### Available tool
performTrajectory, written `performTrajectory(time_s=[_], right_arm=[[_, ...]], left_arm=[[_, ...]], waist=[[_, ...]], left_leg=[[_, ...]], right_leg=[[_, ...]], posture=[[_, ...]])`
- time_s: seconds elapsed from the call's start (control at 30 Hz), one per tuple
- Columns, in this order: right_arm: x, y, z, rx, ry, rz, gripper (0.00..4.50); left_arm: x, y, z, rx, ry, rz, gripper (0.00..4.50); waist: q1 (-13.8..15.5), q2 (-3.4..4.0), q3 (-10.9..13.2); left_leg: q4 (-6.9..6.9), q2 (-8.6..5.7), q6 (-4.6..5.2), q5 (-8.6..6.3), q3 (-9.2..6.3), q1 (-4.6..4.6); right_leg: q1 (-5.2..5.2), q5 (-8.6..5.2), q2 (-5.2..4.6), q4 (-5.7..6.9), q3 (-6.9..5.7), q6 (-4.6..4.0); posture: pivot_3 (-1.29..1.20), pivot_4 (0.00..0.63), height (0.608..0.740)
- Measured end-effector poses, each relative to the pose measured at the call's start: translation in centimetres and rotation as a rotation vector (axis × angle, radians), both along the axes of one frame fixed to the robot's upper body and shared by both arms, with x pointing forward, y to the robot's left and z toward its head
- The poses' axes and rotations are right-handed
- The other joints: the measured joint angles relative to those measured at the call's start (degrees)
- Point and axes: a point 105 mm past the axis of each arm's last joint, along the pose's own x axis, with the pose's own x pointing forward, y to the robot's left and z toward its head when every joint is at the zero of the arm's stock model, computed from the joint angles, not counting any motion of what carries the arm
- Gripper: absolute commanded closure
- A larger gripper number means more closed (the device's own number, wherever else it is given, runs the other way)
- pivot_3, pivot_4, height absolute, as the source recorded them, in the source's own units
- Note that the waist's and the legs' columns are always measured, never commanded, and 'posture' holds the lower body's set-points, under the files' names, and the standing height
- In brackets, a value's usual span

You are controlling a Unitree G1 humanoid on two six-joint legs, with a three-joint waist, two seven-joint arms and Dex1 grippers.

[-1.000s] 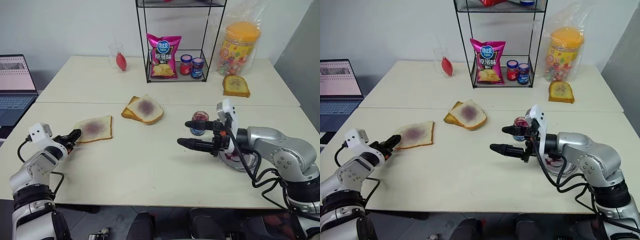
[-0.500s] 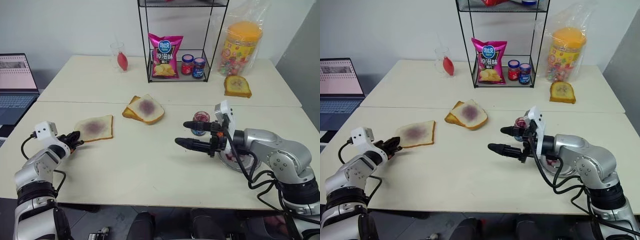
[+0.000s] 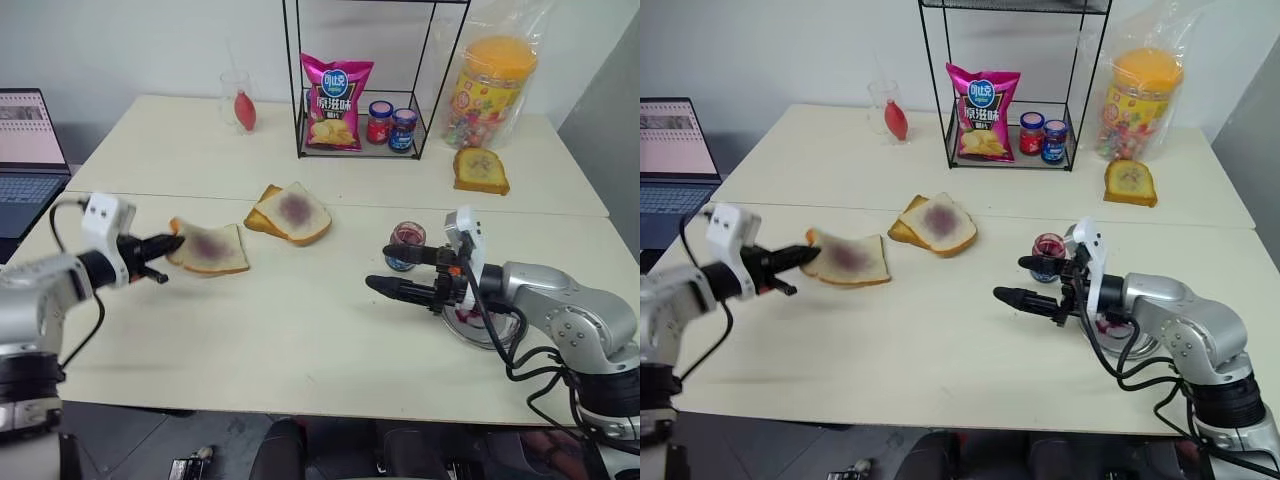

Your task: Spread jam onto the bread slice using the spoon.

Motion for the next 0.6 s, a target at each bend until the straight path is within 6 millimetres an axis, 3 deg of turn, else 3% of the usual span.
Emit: performTrajectory(time_s=[0.07, 0.17, 0.27, 0.4, 0.5, 0.6], right_arm=[[-0.3, -0.4, 0.2, -0.005, 0.004, 0.007, 0.00], [-0.6, -1.1, 0.3, -0.014, 0.018, -0.003, 0.00], [-0.9, -1.4, 0.4, -0.016, 0.017, -0.007, 0.00], [-1.2, -1.9, 0.5, -0.012, 0.023, -0.035, 0.00], [-1.7, -2.3, 0.4, -0.022, 0.035, -0.045, 0.00], [-2.3, -2.8, 0.4, -0.031, 0.058, -0.048, 0.00]], left_arm=[[-0.8, -2.8, 2.0, 0.008, -0.019, -0.153, 4.48], [-2.1, -5.8, 2.0, 0.029, 0.031, -0.331, 4.48], [-2.3, -7.1, 1.3, 0.038, 0.089, -0.403, 4.48], [-2.4, -8.2, 2.5, 0.050, 0.072, -0.477, 4.48], [-2.9, -9.4, 1.4, 0.054, 0.123, -0.559, 4.48], [-3.4, -12.1, -0.6, 0.050, 0.184, -0.696, 4.48]], waist=[[-0.2, 0.02, 0.0], [-0.6, 0.04, 0.0], [-1.3, 0.03, 0.0], [-1.5, 0.02, 0.1], [-1.4, 0.03, 0.1], [-1.0, 0.03, 0.1]], left_leg=[[-0.02, 0.00, 0.00, 0.00, 0.05, 0.02], [-0.05, 0.06, 0.01, 0.00, 0.03, 0.04], [-0.03, 0.12, 0.01, 0.00, -0.07, 0.04], [0.00, 0.08, 0.02, 0.00, -0.08, 0.06], [0.02, 0.07, 0.02, 0.00, -0.01, 0.04], [0.06, 0.04, 0.02, 0.01, -0.03, 0.04]], right_leg=[[-0.02, -0.02, 0.02, 0.06, 0.03, 0.04], [-0.06, -0.06, 0.12, 0.11, 0.03, 0.06], [-0.08, -0.11, 0.23, 0.18, -0.01, 0.00], [-0.05, -0.11, 0.23, 0.19, 0.01, 0.00], [-0.05, -0.11, 0.20, 0.17, 0.05, 0.00], [-0.02, -0.11, 0.19, 0.17, 0.03, 0.00]], posture=[[0.00, 0.150, 0.740], [0.00, 0.150, 0.740], [0.00, 0.150, 0.740], [0.00, 0.150, 0.740], [0.00, 0.150, 0.740], [0.00, 0.150, 0.740]])
